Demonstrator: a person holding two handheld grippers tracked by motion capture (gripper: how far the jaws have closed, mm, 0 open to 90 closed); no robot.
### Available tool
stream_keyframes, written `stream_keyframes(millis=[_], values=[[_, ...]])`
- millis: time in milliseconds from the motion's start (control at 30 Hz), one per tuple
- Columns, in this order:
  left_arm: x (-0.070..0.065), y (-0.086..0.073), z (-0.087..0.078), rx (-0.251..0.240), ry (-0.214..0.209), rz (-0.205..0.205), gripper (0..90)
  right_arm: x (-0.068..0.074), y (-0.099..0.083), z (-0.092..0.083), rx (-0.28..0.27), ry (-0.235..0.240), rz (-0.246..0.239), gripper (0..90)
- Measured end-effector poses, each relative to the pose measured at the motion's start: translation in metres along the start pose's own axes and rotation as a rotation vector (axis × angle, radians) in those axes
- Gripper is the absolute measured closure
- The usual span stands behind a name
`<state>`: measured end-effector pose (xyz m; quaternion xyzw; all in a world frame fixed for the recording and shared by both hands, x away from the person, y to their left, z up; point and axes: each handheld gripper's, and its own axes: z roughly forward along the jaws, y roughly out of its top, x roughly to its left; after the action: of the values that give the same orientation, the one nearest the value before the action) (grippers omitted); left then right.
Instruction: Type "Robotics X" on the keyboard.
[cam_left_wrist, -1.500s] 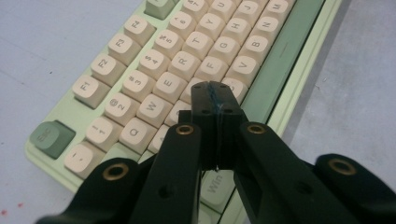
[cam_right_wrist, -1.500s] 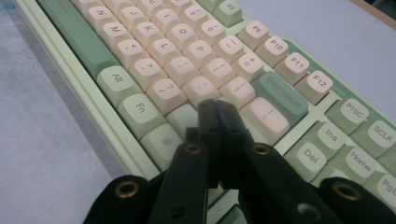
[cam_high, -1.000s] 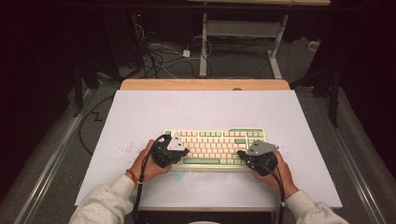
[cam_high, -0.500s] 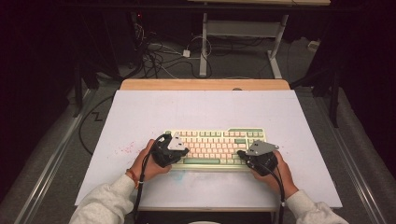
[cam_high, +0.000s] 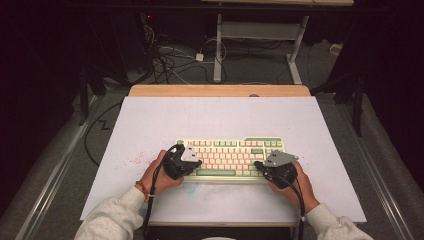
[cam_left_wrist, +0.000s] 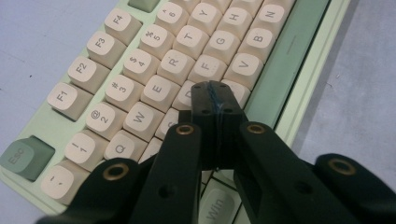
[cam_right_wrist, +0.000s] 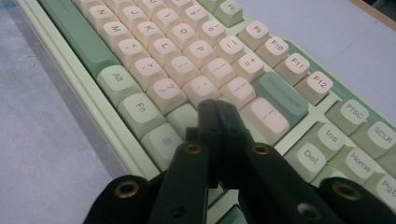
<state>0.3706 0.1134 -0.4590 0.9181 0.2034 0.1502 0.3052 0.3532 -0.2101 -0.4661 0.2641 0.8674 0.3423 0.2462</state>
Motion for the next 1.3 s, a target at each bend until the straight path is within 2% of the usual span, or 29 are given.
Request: stream_keyframes(millis=[267, 567, 733, 767, 1033, 1133, 1233, 1300], values=[[0.000, 0.001, -0.004, -0.017, 0.023, 0.002, 86.7, 0.001, 0.000, 0.000, 0.001, -0.004, -0.005, 90.0], [0.000, 0.002, -0.004, -0.013, 0.017, 0.004, 85.7, 0.001, 0.000, 0.000, 0.003, -0.004, -0.005, 90.0], [0.002, 0.001, -0.006, -0.038, 0.051, -0.018, 82.2, 0.002, 0.000, -0.001, -0.001, -0.011, -0.023, 90.0], [0.003, 0.001, -0.007, -0.044, 0.051, -0.021, 82.2, 0.001, 0.001, -0.001, -0.002, -0.007, -0.014, 90.0], [0.004, 0.001, -0.011, -0.078, 0.093, -0.022, 72.8, 0.001, 0.008, -0.007, -0.036, -0.011, -0.020, 88.7], [0.003, 0.002, -0.012, -0.089, 0.118, -0.021, 66.0, 0.001, 0.011, -0.009, -0.054, -0.022, -0.017, 87.7], [0.002, 0.002, -0.014, -0.107, 0.164, -0.024, 57.7, 0.002, 0.015, -0.011, -0.065, -0.030, -0.015, 85.0], [0.003, 0.002, -0.015, -0.126, 0.175, -0.032, 55.5, 0.002, 0.017, -0.011, -0.073, -0.032, -0.015, 83.5]])
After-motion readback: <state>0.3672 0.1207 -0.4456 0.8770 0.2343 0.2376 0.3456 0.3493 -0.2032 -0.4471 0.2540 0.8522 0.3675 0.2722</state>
